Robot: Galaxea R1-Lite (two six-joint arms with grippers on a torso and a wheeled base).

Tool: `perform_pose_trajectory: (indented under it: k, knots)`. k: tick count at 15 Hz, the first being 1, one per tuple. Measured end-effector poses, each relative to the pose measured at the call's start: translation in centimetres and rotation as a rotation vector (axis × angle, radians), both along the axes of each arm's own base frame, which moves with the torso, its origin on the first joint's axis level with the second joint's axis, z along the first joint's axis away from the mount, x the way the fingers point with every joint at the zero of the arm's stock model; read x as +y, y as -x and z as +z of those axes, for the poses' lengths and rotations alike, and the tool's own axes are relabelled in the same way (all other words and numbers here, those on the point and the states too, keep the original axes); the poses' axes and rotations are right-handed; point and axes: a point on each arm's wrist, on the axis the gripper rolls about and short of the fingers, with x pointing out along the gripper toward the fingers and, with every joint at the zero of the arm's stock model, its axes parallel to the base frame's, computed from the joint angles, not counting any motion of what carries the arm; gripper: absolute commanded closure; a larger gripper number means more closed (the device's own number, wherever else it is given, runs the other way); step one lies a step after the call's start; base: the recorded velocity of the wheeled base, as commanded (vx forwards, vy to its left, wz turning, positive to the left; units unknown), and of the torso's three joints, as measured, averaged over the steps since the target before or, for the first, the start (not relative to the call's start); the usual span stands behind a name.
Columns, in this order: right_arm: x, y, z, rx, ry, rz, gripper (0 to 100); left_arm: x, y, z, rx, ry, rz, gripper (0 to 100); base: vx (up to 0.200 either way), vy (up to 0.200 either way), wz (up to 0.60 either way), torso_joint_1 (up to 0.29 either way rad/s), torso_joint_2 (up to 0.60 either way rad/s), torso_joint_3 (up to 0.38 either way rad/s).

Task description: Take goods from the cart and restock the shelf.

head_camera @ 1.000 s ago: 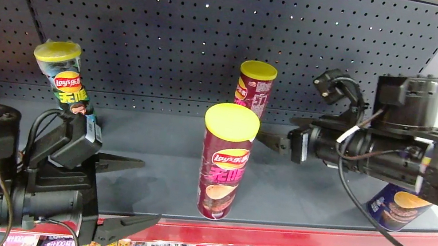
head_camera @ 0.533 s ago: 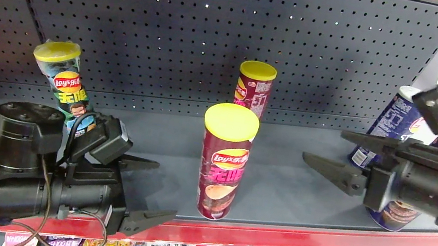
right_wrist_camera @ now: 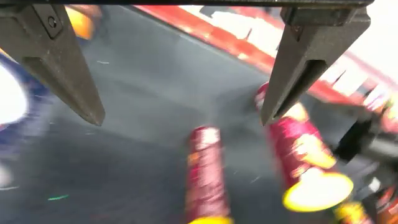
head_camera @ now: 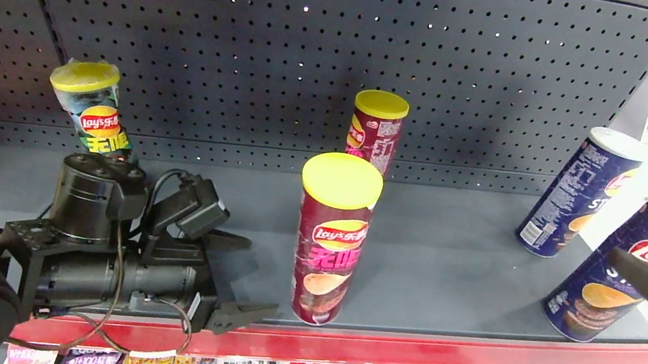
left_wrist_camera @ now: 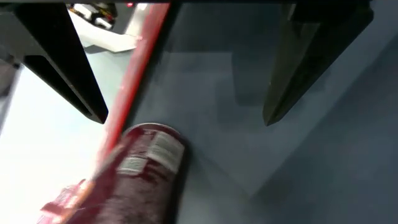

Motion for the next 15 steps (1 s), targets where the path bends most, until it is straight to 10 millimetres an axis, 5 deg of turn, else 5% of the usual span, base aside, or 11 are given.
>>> perform_pose_trajectory:
  k: [8,15]
  knots:
    - [-3.6,4.8,-0.1,0.022,-0.092,-0.192,0,-1.1,-2.4,-0.5,-0.015,-0.021,0.041,0,0.000,0.000,0.00,0.000,0.00,0.000]
    - [-4.1,5.9,-0.4,0.011,-0.103,-0.217,0,-1.5,-3.1,-0.9,-0.013,-0.025,0.045,0,0.000,0.000,0.00,0.000,0.00,0.000]
